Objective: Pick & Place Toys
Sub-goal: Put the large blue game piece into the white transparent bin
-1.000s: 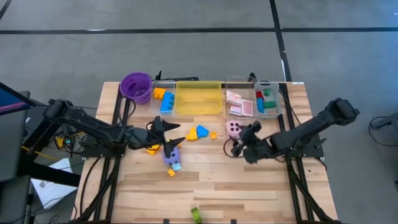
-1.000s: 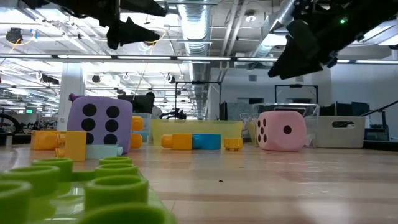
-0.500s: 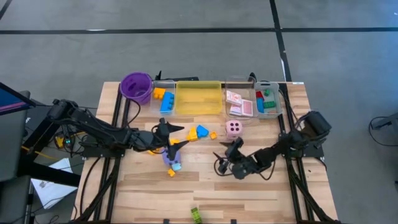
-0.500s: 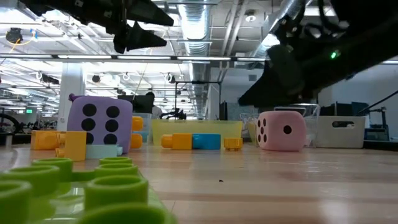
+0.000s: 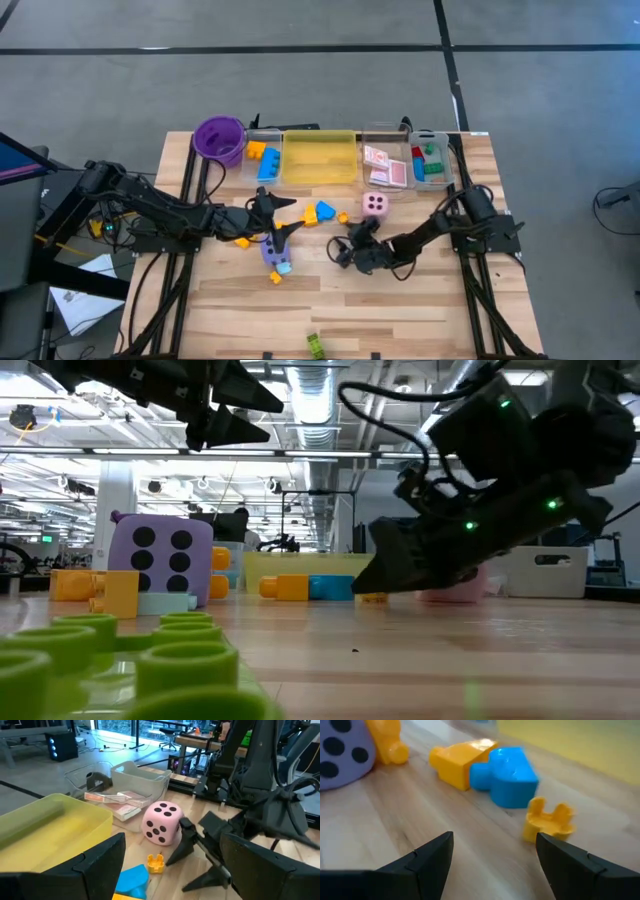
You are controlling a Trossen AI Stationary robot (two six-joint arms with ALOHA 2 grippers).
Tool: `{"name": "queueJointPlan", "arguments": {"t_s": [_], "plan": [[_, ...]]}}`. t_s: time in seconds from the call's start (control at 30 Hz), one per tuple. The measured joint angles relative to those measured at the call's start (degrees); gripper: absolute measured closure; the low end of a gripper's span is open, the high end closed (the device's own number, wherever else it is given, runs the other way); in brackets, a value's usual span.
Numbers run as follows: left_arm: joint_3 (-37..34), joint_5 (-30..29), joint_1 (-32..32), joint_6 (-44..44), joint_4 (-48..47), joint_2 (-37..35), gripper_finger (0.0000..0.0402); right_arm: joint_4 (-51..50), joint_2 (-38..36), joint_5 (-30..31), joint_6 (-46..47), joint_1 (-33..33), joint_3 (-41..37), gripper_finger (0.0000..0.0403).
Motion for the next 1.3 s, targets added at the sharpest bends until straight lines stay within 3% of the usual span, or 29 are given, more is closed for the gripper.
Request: {"name": "queueJointPlan", "arguments": {"t_s": [0.73, 1.13, 1.3], "plan": [[0.0, 0.0, 0.0, -0.1, 0.0, -0.1, 0.0085, -11.3, 1.8, 0.7, 16.5, -1.1, 3.4, 0.0127], [0.0, 0.0, -0.1, -0.5, -0.1, -0.1, 0.0085, -14.5, 1.9, 2.1, 17.8, -2.1, 3.4, 0.0127], [0.0, 0.0, -0.1, -0.5, -0.1, -0.1, 0.0085, -16.9, 1.8, 3.4, 23.3, -2.1, 3.4, 0.0127]]}}
